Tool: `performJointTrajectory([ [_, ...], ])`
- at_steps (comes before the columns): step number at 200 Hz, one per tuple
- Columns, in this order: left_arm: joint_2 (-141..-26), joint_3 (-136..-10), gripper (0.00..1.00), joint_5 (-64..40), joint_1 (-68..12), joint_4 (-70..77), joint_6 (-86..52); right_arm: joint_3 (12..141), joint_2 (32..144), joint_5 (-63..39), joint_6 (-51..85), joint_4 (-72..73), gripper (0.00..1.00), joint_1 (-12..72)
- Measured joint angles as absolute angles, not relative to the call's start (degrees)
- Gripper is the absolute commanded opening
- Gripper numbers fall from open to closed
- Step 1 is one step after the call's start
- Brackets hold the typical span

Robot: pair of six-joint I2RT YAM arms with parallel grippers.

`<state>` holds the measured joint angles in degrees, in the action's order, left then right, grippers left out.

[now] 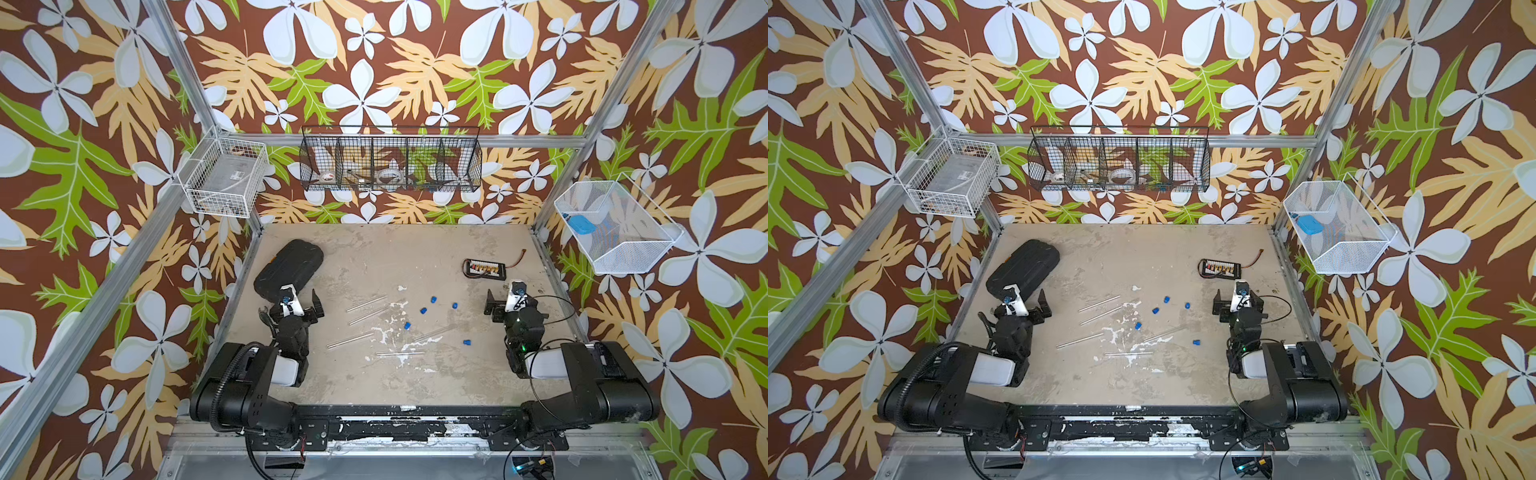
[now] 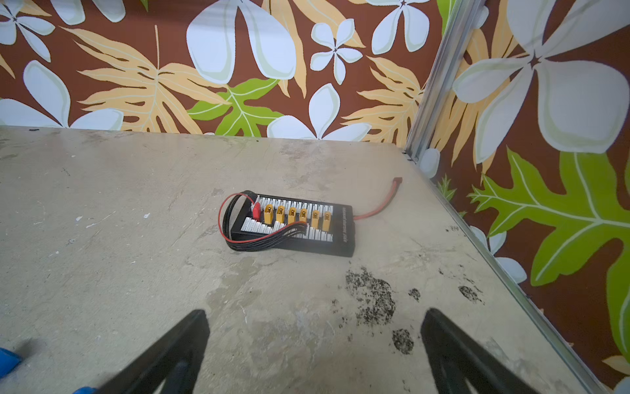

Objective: Insert stoppers into test tubes
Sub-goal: Pick up the test tube at the center of the board.

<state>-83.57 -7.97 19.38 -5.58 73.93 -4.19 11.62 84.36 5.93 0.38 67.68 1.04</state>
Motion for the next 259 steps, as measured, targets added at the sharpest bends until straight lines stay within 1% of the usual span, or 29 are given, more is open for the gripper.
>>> performJointTrajectory([
  [167, -83.57, -7.88, 1.0, 19.35, -5.56, 73.95, -4.19, 11.62, 84.33, 5.91, 0.4, 67.7, 1.0, 0.99],
  [178, -83.55, -7.86, 1.0, 19.29, -5.56, 73.95, -4.19, 11.62, 84.31, 5.91, 0.4, 67.7, 0.97, 0.97],
  [192, -83.05, -7.53, 1.0, 18.94, -5.56, 73.95, -4.14, 11.46, 83.74, 5.93, 0.4, 67.51, 0.99, 0.99],
  [206, -80.2, -6.66, 1.0, 18.52, -5.56, 73.52, -3.95, 12.91, 79.57, 6.22, 0.36, 62.33, 1.0, 1.06],
  [228, -71.29, -6.81, 1.0, 18.22, -5.56, 69.84, -3.95, 19.59, 72.53, 7.6, 1.45, 55.64, 1.0, 1.06],
  [241, -66.06, -7.68, 1.0, 18.13, -5.56, 66.52, -4.03, 22.87, 71.11, 7.57, 3.03, 51.75, 1.0, 1.04],
  [259, -59.31, -9.78, 1.0, 17.47, -5.56, 60.73, -4.49, 28.03, 70.72, 7.16, 6.2, 42.89, 1.0, 1.04],
])
